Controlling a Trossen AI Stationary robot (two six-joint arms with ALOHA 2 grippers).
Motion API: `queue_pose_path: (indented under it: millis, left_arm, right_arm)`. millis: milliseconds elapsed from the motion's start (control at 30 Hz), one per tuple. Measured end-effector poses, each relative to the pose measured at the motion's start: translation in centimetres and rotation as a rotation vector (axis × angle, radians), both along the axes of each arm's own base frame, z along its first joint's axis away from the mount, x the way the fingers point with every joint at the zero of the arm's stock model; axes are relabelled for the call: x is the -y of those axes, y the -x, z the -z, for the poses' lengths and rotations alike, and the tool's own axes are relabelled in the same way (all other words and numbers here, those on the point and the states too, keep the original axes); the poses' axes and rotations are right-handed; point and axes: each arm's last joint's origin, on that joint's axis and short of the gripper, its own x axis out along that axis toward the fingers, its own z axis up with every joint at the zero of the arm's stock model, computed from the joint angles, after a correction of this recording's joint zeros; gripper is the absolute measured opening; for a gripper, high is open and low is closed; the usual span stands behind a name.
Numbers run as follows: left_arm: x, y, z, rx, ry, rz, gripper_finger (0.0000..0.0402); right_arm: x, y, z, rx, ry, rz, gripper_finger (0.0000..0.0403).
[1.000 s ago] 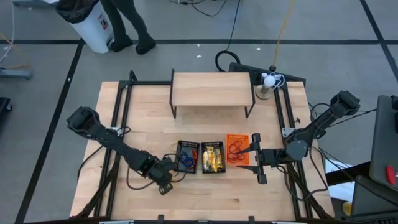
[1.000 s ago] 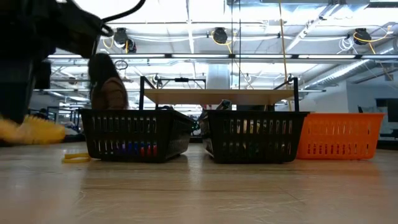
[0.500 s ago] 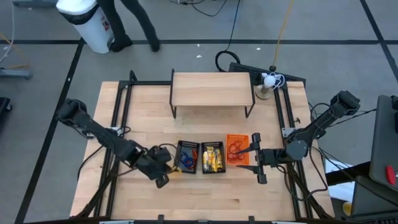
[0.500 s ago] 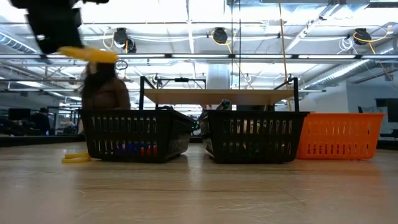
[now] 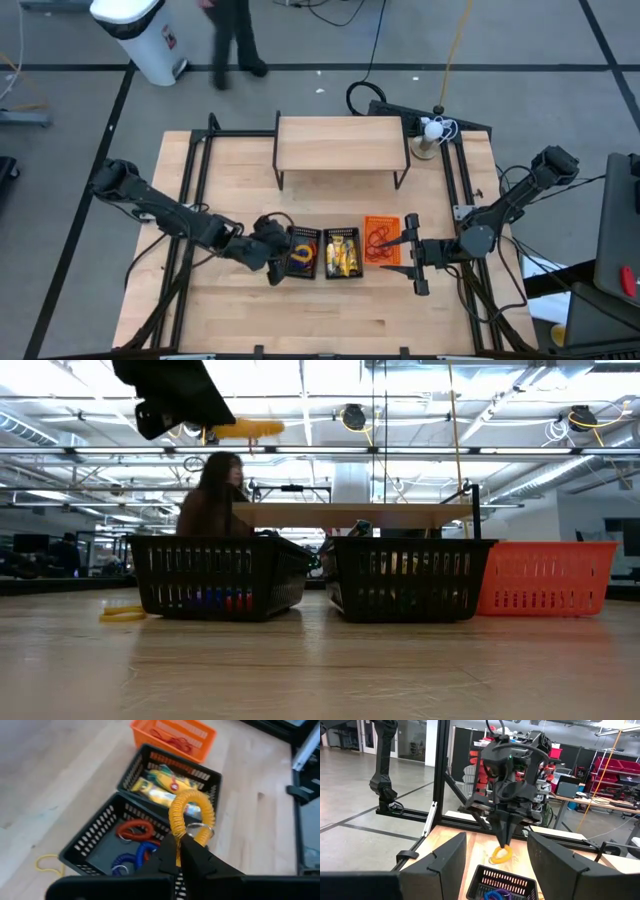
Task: Pick & Place Office Desk Supplies
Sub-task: Put the yellow spring rubber band into the left black basket, then put the bottom yellow rubber band into the orange basket
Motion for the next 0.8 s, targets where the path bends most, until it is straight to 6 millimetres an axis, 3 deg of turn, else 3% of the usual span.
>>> queue_pose_path:
  millis: [267, 800]
  left_arm:
    - [-1.3, -0.5, 0.0, -0.005, -0.011, -0.035, 0.0006]
    - [-1.3, -0.6, 0.1, -0.021, 0.008, 0.016, 0.0115]
  right_arm:
    - [0.0, 0.0, 0.0, 0.000, 0.000, 0.000, 0.0199]
    - [0.0, 0.0, 0.1, -0.012, 0.010, 0.000, 0.0199]
